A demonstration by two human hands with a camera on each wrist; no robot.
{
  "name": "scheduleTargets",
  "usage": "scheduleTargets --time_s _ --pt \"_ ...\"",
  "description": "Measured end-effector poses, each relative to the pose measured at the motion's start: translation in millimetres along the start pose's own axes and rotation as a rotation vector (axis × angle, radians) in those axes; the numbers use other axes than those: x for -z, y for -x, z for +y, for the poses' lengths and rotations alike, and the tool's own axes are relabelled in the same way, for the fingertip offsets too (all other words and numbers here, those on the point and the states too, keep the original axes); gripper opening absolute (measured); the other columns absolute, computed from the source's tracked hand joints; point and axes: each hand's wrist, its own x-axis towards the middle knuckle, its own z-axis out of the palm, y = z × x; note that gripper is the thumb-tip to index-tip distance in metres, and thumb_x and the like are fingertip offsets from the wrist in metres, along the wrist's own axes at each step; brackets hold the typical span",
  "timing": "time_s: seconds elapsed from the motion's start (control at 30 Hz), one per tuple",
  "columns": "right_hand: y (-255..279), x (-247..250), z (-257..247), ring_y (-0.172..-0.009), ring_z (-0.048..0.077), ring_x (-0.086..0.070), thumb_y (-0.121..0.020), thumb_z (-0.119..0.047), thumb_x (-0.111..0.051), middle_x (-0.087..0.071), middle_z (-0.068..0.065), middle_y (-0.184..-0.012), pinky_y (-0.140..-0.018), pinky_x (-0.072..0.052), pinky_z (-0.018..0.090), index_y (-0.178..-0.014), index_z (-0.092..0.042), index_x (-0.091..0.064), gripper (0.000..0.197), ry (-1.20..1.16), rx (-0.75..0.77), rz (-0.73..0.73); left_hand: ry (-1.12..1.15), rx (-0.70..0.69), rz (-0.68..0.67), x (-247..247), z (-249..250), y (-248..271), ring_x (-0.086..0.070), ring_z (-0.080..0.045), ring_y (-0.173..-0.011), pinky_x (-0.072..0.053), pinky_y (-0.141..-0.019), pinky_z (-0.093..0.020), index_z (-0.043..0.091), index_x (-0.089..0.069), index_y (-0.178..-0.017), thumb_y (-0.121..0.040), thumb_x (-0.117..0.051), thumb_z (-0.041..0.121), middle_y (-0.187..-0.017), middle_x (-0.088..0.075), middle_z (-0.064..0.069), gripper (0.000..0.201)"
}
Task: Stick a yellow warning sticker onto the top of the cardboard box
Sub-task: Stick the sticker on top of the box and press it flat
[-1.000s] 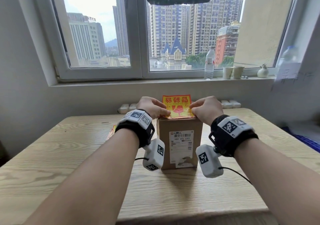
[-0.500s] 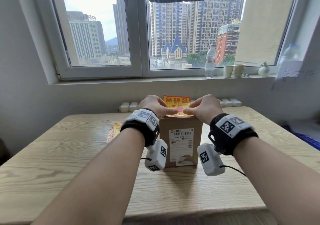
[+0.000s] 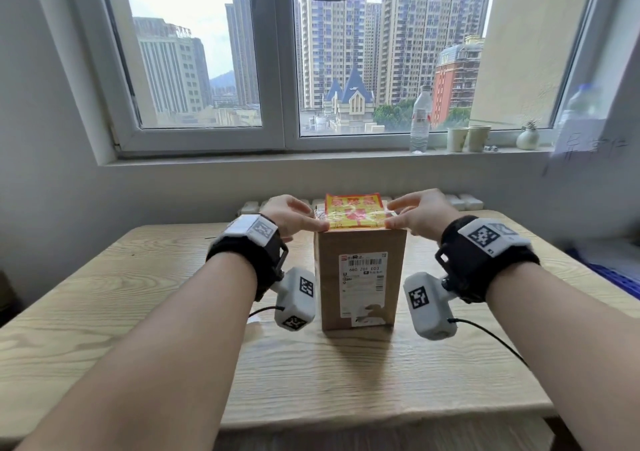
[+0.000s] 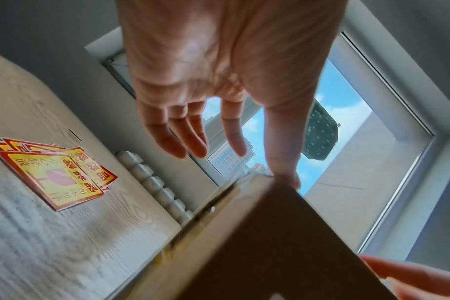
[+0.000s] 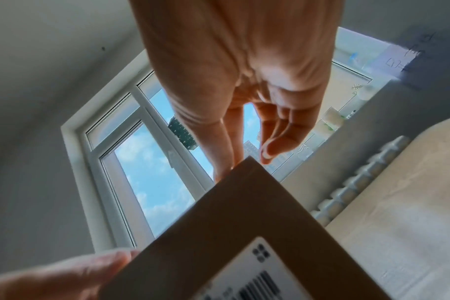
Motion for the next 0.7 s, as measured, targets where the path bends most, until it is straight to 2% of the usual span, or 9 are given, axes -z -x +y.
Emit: scheduleTargets --time_s 0.07,0.13,0.2,0.23,0.3,0.33,0.47,0.6,0.7 --pt "-5.6 -0.6 -1.5 -0.099 0.015 -0.062 -0.080 -0.030 -0.074 -0.070 -0.001 -0.111 -0.092 -0.050 0.031 -0.107 -0.022 -0.072 0.029 0.071 0.076 0.123 0.012 -0.076 0.098 1.5 3.7 -5.3 -0.058 -0.016 -0.105 -0.047 -0.086 -0.030 0.017 -0.063 -0.112 -0.068 -0.081 0.036 -0.115 -0.062 0.001 0.051" --pt "-10.4 -6.7 -8.1 -0.105 0.015 -0.064 -0.086 -0.030 -0.063 -0.070 -0.002 -0.117 -0.095 -0.050 0.030 -0.111 -0.024 -0.072 0.027 0.196 0.208 0.166 -0.046 -0.178 0.150 -5.4 12.9 -8.5 -0.059 -0.013 -0.105 -0.046 -0.084 -0.027 0.021 -0.066 -0.108 -0.075 -0.075 0.033 -0.115 -0.065 0.003 0.036" --pt "-14.5 -17.9 -14.5 -0.122 0.019 -0.056 -0.093 -0.025 -0.052 -0.062 0.000 -0.134 -0.104 -0.043 0.033 -0.124 -0.022 -0.065 0.034 0.377 0.318 0.077 -0.179 -0.258 0.115 -20.9 21.9 -12.7 -0.060 -0.015 -0.110 -0.049 -0.091 -0.029 0.025 -0.067 -0.113 -0.083 -0.067 0.029 -0.125 -0.064 0.002 0.030" --pt "-15.7 -24.8 -16.5 -0.131 0.021 -0.048 -0.096 -0.023 -0.046 -0.054 0.001 -0.142 -0.111 -0.036 0.035 -0.131 -0.020 -0.059 0.038 0.476 0.339 -0.001 -0.288 -0.287 0.080 -29.8 24.5 -14.9 -0.058 -0.017 -0.119 -0.047 -0.098 -0.031 0.026 -0.065 -0.120 -0.086 -0.061 0.028 -0.134 -0.059 0.001 0.033" --pt "-20.0 -36.9 -14.3 -0.144 0.022 -0.030 -0.100 -0.021 -0.033 -0.037 0.004 -0.155 -0.119 -0.021 0.039 -0.144 -0.015 -0.043 0.045 0.578 0.324 -0.138 -0.528 -0.312 0.003 -44.1 26.4 -17.3 -0.035 -0.021 -0.143 -0.028 -0.115 -0.035 0.026 -0.051 -0.138 -0.095 -0.045 0.029 -0.154 -0.039 0.004 0.043" --pt "-23.6 -40.0 -10.7 -0.147 0.021 -0.023 -0.101 -0.023 -0.029 -0.031 0.004 -0.158 -0.121 -0.016 0.041 -0.148 -0.015 -0.036 0.048 0.582 0.300 -0.174 -0.615 -0.305 -0.033 -47.7 25.9 -19.6 -0.022 -0.021 -0.148 -0.018 -0.118 -0.039 0.026 -0.042 -0.145 -0.098 -0.036 0.029 -0.159 -0.028 0.006 0.047" --pt "-32.6 -41.7 1.1 -0.148 0.017 -0.018 -0.096 -0.035 -0.026 -0.024 -0.002 -0.160 -0.119 -0.017 0.050 -0.150 -0.025 -0.028 0.055 0.588 0.248 -0.156 -0.762 -0.246 -0.095 -47.7 21.8 -24.8 -0.001 -0.017 -0.152 0.002 -0.117 -0.059 0.034 -0.022 -0.151 -0.098 -0.022 0.035 -0.162 -0.013 0.014 0.053" --pt "-30.4 -40.5 -4.9 -0.142 0.022 -0.026 -0.095 -0.040 -0.028 -0.034 -0.002 -0.151 -0.115 -0.022 0.049 -0.146 -0.042 -0.028 0.051 0.617 0.269 -0.170 -0.992 -0.344 -0.048 -47.2 25.1 -25.8 0.008 -0.015 -0.152 0.010 -0.115 -0.062 0.030 -0.022 -0.152 -0.096 -0.016 0.040 -0.163 -0.010 0.013 0.057" --pt "-30.7 -40.8 -4.2 -0.141 0.022 -0.026 -0.096 -0.043 -0.027 -0.034 -0.002 -0.151 -0.116 -0.022 0.047 -0.147 -0.038 -0.030 0.051 0.612 0.264 -0.171 -0.994 -0.371 -0.021 -46.8 23.8 -26.4 -0.002 -0.012 -0.152 0.009 -0.115 -0.061 0.026 -0.028 -0.150 -0.096 -0.017 0.041 -0.161 -0.022 0.009 0.057"
